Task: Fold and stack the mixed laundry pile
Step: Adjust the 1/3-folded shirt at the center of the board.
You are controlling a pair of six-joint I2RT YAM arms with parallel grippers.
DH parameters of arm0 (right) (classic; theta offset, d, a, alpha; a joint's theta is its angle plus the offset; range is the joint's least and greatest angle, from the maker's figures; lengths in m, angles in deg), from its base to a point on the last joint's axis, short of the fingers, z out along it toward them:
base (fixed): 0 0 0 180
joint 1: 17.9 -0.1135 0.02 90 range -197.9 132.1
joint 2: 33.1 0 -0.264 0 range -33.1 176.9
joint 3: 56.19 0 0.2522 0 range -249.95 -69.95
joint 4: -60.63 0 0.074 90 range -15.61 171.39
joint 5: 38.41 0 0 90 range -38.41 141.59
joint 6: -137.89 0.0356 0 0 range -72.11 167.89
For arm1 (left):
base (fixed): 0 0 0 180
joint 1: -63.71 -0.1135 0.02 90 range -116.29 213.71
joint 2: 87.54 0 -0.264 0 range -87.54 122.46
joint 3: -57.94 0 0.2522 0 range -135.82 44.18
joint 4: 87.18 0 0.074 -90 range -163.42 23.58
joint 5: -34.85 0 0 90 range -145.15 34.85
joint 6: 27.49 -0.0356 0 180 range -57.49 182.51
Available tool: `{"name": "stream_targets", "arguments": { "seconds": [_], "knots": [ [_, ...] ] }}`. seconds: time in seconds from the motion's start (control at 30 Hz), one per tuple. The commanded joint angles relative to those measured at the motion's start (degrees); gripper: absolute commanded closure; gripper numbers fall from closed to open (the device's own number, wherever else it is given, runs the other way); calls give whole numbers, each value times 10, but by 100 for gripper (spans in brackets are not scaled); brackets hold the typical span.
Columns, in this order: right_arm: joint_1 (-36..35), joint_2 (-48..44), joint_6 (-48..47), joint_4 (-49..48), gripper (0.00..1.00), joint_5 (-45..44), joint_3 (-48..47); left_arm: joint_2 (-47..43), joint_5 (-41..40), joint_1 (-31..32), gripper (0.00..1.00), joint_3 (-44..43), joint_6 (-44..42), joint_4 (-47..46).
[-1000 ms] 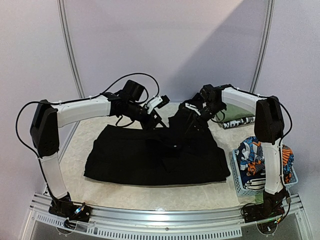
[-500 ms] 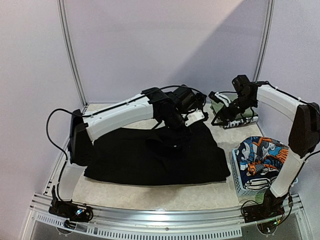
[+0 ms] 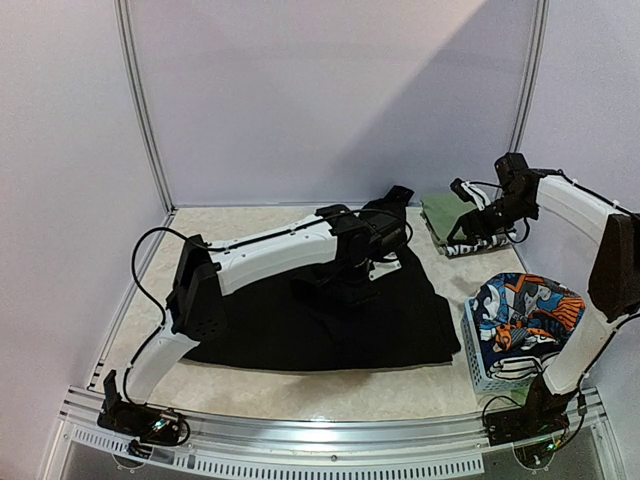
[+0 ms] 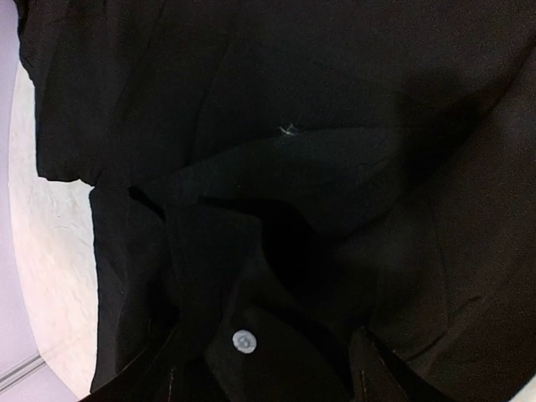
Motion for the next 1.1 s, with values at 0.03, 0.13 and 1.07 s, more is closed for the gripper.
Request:
{"name": "stream_targets", "arguments": {
  "seconds": [0.03,0.13,1.07],
  "knots": [
    [-1,-19,6,-11,23,13,7,26,-31,11,33,-11,-2,-9],
    [-1,-21,6,-11,23,17,8,29,-11,11,33,-25,1,-3],
    [-1,-17,-4,-4,25,50,15,60,-7,1,36,-22,143,8]
  ]
}}
